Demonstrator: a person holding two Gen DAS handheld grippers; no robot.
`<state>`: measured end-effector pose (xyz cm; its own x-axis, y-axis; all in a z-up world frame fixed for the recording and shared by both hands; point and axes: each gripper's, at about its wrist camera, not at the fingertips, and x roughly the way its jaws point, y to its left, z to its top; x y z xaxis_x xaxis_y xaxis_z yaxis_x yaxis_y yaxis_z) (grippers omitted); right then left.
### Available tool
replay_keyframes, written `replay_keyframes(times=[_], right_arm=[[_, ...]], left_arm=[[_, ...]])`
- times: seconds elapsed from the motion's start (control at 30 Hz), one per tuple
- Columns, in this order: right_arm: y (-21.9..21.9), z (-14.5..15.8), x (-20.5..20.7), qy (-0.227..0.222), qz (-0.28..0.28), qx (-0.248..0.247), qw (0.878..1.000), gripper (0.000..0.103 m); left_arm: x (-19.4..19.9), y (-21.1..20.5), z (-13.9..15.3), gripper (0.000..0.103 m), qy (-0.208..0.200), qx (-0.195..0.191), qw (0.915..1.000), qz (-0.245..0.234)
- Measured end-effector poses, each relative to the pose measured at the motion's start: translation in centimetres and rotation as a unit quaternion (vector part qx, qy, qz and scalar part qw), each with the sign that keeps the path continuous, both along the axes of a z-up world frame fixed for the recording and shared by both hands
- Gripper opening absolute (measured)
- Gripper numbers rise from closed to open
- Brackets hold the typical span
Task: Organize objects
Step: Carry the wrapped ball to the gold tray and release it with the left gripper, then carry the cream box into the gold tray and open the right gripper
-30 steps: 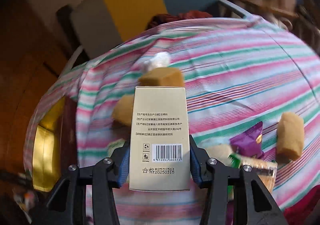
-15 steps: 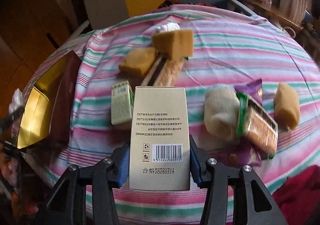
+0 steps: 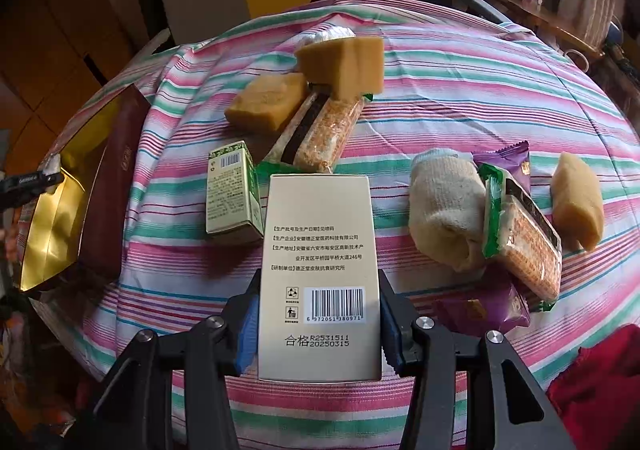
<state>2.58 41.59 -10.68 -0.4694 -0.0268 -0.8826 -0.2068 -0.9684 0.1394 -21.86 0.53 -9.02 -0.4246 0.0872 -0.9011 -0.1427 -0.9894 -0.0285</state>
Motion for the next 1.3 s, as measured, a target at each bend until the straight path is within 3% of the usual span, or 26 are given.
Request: replay_keyframes(times=[0.17, 0.23, 0.6, 0.83, 1.03, 1.3], right_arm=[[-0.3, -0.1, -0.2, -0.003, 0.005, 0.009, 1.000, 0.050], [-0.3, -0.1, -0.2, -0.004, 0.005, 0.009, 1.000, 0.050], [-0.5, 1.2, 0.1, 0.013, -0.008, 0.005, 1.000, 0.050], [-2.4, 4.3, -0.1, 0.050, 0.013, 0.013, 0.999, 0.050], [-6.3, 6.8, -1.2, 0.078, 0.062, 0.005, 0.995, 0.050], [-15.5, 8.1, -5.8, 0.090, 0.167, -0.042, 0.981, 0.050]], left_arm=[[-1.3, 0.0, -0.2, 0.048, 0.013, -0.028, 0.9995, 0.001], [-0.9, -0.5, 0.5, 0.066, 0.021, -0.018, 0.9996, 0.007], [7.6, -1.5, 5.9, 0.066, 0.114, 0.010, 0.9934, 0.012], [12.4, -2.7, 6.7, 0.066, 0.120, 0.041, 0.9917, 0.018], [15.1, -3.2, 6.9, 0.066, 0.126, 0.047, 0.9907, 0.023], [17.4, -4.3, 7.7, 0.066, 0.141, 0.043, 0.9887, 0.029]])
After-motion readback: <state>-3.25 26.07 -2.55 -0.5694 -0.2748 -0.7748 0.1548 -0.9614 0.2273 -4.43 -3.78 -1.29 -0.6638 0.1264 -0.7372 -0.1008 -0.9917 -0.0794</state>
